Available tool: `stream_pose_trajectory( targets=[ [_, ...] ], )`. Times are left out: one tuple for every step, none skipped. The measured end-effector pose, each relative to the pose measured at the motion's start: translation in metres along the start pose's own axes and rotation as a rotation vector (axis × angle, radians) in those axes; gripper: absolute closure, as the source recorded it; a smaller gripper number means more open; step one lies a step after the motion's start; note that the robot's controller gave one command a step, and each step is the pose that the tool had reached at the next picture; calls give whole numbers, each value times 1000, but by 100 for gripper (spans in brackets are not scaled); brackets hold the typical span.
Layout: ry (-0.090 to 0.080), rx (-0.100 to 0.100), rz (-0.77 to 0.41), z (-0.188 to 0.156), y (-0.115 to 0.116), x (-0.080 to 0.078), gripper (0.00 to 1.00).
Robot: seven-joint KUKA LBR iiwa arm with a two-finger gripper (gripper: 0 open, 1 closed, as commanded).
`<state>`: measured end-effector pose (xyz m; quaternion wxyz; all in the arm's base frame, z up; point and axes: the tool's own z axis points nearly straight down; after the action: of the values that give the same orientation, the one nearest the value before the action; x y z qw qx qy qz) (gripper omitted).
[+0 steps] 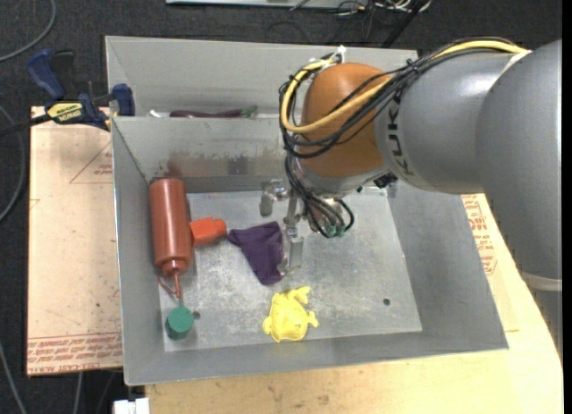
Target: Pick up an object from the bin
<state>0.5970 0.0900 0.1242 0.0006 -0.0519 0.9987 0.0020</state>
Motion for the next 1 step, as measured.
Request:
stream_pose_trajectory(
  targets=[
    [-9, 2, -102, 53, 19, 34, 100]
  ],
)
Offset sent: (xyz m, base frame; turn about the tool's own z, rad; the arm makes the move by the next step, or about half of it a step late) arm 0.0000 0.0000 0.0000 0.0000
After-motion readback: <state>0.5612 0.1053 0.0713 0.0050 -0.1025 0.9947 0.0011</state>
